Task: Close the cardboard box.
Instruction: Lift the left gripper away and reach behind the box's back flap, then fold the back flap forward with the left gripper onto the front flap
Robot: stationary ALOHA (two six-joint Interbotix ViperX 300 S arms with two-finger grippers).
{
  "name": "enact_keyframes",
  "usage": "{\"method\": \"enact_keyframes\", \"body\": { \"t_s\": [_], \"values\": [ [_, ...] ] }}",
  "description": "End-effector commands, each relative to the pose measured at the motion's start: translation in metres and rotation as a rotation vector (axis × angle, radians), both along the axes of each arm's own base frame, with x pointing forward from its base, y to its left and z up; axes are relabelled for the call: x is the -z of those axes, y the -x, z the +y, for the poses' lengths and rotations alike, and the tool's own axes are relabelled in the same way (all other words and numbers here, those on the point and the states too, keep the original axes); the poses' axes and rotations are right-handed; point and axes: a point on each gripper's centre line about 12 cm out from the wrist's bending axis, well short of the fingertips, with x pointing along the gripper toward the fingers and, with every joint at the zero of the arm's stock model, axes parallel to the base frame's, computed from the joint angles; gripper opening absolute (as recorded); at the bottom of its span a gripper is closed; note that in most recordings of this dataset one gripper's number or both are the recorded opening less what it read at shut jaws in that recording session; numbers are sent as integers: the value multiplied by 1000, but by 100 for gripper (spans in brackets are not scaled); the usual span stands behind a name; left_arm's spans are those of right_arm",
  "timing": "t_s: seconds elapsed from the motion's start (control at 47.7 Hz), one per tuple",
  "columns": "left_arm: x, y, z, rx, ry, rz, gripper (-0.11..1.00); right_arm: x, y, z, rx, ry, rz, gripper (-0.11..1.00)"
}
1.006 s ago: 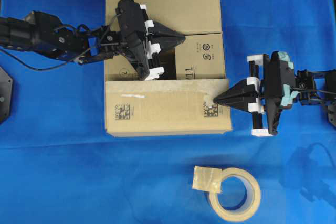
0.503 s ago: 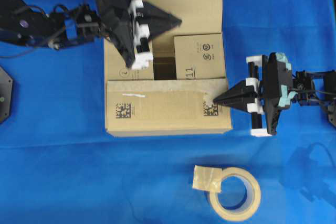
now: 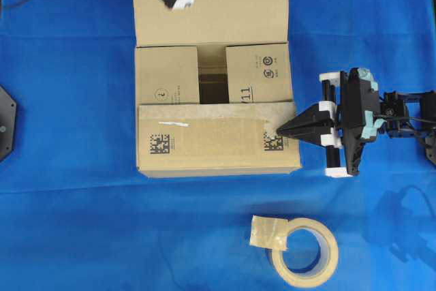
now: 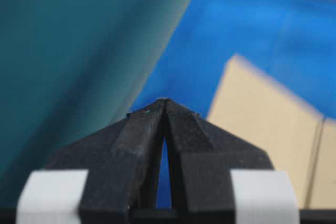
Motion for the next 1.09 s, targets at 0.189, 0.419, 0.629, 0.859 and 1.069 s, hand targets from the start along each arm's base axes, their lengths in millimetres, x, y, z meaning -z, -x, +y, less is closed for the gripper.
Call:
{"method": "enact_keyframes", "body": {
  "t_s": [0.189,0.419,0.629,0.859,1.069],
  "values": [
    [9,-20,24,-12,133,255,0,-3,-2,0,-1,7,-12,0],
    [26,-26,25,-5,201,374,0,-3,-2,0,-4,12,-14,0],
    [27,-30,15,18,205,391,0,-3,-2,-1,-6,17,-17,0],
    [12,-30,2,47,206,406,0,-4,-2,-2,-3,20,-22,0],
    [-10,-24,-15,73,193,388,0,-4,-3,-3,1,20,-25,0]
  ]
}}
